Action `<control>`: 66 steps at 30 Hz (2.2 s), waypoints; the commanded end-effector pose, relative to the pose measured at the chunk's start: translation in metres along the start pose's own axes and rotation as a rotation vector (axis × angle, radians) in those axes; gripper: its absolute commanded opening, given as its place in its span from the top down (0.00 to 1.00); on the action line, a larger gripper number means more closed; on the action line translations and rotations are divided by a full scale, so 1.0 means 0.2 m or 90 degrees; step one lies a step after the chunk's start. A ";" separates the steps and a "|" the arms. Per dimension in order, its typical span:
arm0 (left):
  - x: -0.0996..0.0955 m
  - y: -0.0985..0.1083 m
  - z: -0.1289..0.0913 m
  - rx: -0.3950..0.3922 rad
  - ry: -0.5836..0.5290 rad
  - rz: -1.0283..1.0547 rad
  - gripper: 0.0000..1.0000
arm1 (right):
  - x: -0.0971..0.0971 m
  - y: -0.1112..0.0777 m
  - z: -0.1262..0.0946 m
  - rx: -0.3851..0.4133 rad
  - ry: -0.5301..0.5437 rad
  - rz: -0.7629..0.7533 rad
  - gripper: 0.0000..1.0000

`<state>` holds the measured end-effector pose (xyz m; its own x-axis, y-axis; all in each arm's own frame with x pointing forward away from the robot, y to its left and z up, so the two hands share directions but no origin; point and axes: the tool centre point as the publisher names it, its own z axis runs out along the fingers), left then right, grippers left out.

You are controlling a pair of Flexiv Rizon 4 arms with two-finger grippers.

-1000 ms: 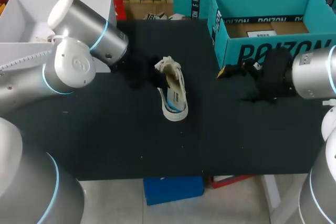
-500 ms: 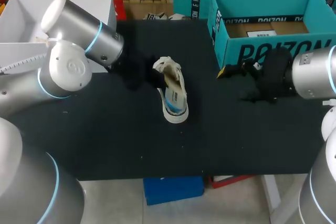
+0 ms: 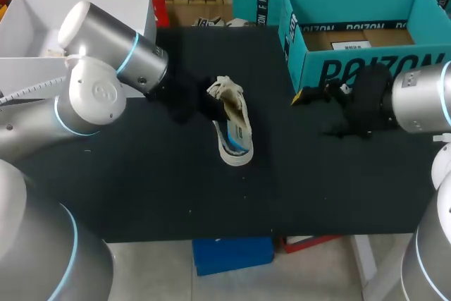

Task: Take the shoe out of the shoebox, open the shoe tongue, remove and reinsert the insole, then place the shoe into the shoebox

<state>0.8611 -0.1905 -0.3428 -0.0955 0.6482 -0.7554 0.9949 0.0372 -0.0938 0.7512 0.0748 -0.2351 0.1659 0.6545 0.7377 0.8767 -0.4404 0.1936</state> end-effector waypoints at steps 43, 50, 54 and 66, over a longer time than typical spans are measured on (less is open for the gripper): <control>0.10 0.13 0.00 -0.044 0.035 -0.011 1.00 | 0.01 0.00 0.01 -0.002 -0.003 0.001 0.00; 0.15 0.18 -0.02 -0.060 0.067 -0.010 1.00 | 0.01 0.00 0.01 -0.002 -0.003 0.001 0.00; 0.15 0.21 -0.02 -0.062 0.081 -0.011 1.00 | 0.01 0.00 0.01 -0.002 -0.003 0.001 0.00; 0.20 0.27 0.02 -0.057 0.114 -0.026 1.00 | 0.01 0.00 0.01 -0.002 -0.003 0.001 0.00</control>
<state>0.9016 -0.1617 -0.3754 -0.1348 0.7646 -0.6303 0.9903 0.1259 -0.0591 0.7511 0.0747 -0.2350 0.1659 0.6545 0.7377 0.8767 -0.4404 0.1936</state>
